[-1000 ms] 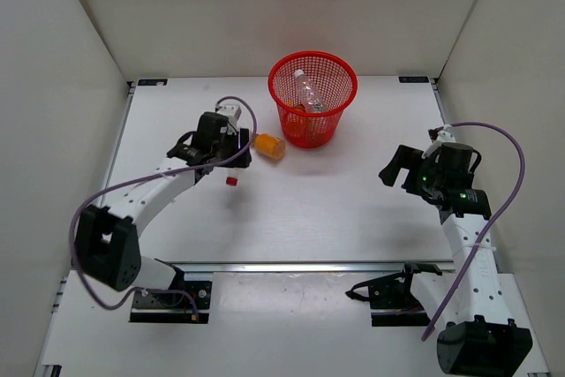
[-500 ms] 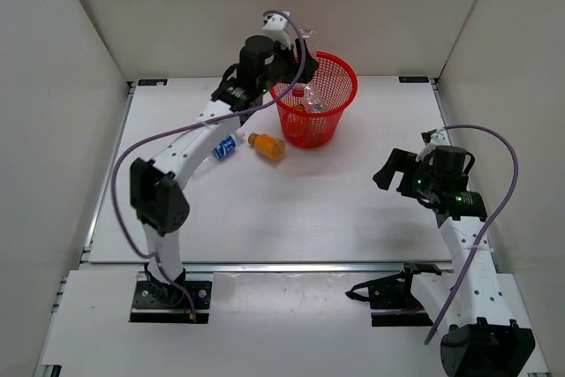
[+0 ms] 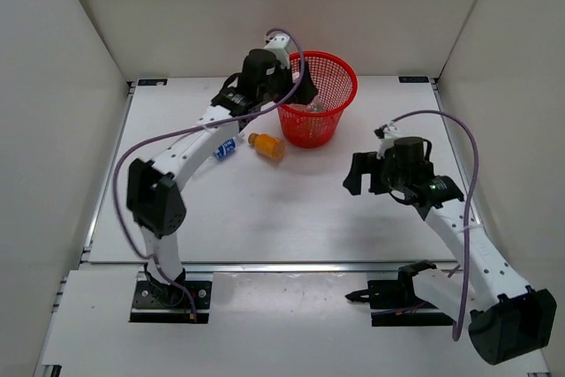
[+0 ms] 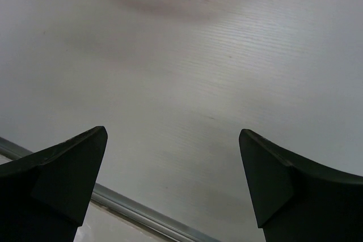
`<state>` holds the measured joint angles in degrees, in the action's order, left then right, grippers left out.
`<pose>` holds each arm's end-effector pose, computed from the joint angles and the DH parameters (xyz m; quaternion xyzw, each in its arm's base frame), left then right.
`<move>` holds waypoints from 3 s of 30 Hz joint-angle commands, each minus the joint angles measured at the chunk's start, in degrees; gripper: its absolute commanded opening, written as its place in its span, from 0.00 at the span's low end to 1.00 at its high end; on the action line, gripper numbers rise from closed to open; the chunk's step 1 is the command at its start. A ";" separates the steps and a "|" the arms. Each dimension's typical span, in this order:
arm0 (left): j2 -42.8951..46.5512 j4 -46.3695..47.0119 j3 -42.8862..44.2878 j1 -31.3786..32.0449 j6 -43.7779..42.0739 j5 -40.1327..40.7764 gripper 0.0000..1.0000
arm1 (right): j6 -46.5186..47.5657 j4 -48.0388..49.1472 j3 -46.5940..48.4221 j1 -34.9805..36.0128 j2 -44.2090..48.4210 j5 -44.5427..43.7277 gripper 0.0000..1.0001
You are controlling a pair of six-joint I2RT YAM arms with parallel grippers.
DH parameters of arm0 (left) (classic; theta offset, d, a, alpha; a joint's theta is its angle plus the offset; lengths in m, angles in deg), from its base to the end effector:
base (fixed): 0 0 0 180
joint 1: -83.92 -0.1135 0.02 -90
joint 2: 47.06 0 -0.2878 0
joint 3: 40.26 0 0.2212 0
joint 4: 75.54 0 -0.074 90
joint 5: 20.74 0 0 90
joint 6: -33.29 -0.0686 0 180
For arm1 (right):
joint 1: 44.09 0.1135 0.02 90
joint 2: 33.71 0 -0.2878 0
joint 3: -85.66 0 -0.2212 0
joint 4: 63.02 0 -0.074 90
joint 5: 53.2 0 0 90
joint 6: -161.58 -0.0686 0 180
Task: Put the plastic bottles in the bin
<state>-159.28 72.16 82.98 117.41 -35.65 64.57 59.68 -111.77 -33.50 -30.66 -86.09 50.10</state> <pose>0.3961 -0.2688 0.3705 0.1123 0.8175 -0.2884 0.4857 0.1622 0.0549 0.2830 -0.0607 0.9005 0.1941 0.3843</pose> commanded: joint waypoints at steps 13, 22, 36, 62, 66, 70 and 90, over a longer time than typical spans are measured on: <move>57.19 -24.20 -51.93 -16.34 7.85 15.07 0.99 | 27.17 5.15 25.10 32.96 -33.98 -12.59 0.99; 69.94 -39.69 -58.63 -13.98 9.97 17.00 0.98 | 37.30 4.54 50.59 33.42 -58.86 -13.12 0.99; 70.92 -42.15 -57.67 -14.51 10.93 15.41 0.98 | 41.70 3.21 67.75 29.29 -78.22 -17.61 0.99; 63.28 -31.17 -54.77 -16.36 5.75 11.56 0.99 | 31.15 -2.60 57.83 32.98 -52.75 -16.90 0.23; 59.33 -29.85 -55.65 -16.88 4.69 10.14 0.99 | 27.12 2.51 57.90 29.82 -45.10 -18.66 0.25; 55.98 -28.54 -53.98 -17.85 3.12 10.49 0.99 | 21.67 2.96 60.89 20.00 -44.47 -15.51 0.31; 16.17 -27.65 -25.51 -26.90 -22.36 -1.79 0.99 | 16.83 3.40 66.00 2.22 -51.16 1.29 0.99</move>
<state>-142.12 44.45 54.57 91.69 -52.11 67.72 77.53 -111.23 32.99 -27.38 -141.60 49.51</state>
